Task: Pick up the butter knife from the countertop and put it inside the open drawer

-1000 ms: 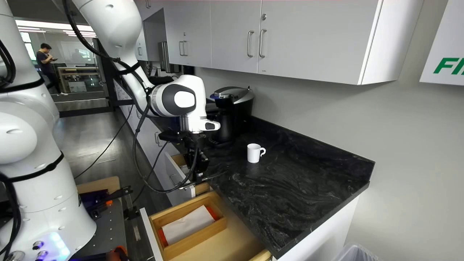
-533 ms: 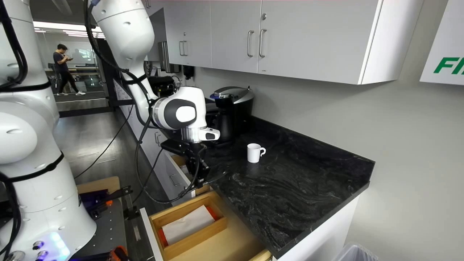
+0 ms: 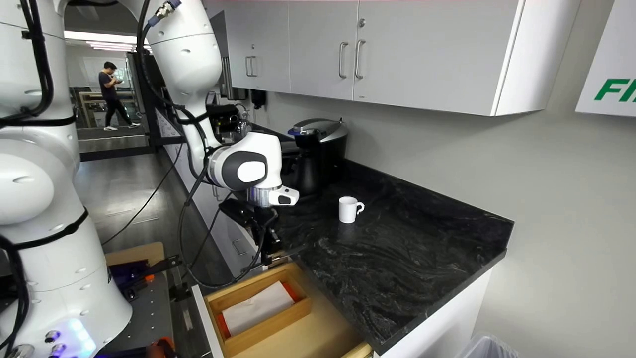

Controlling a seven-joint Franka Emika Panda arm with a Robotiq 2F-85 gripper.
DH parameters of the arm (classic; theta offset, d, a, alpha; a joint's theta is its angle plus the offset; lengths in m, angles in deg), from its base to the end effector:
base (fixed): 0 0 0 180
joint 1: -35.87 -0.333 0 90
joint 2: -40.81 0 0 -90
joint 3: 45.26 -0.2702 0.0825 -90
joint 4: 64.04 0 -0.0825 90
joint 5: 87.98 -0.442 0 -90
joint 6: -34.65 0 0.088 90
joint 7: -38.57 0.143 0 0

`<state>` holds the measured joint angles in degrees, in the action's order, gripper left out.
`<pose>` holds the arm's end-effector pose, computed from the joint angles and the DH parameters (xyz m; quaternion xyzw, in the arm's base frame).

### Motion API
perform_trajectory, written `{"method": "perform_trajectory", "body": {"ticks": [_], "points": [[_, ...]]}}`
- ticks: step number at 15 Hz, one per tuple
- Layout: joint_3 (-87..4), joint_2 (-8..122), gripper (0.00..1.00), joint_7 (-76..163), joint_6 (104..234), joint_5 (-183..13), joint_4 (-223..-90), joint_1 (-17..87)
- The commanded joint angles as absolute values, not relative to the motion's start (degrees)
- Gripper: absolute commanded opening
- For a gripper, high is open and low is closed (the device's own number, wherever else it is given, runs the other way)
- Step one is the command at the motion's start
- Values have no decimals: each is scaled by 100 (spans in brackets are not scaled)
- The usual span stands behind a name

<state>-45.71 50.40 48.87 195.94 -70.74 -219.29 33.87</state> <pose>0.3981 0.0285 0.0320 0.9958 0.0754 -0.0256 0.0461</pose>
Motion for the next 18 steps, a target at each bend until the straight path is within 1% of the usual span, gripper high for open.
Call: {"method": "perform_trajectory", "body": {"ticks": [1,10,11,14,16,18], "points": [[-4546,4946,6,4974,19751,-7424,-22141,3222],[-4508,4817,6,5228,19852,-7678,-22543,3016],[-4523,5006,6,5229,19757,-7711,-22290,3009],[-4498,4826,6,5274,19802,-7674,-22499,2998],[-4507,4989,6,5283,19739,-7699,-22296,2993],[-4506,4871,6,5312,19791,-7698,-22456,2988]]}}
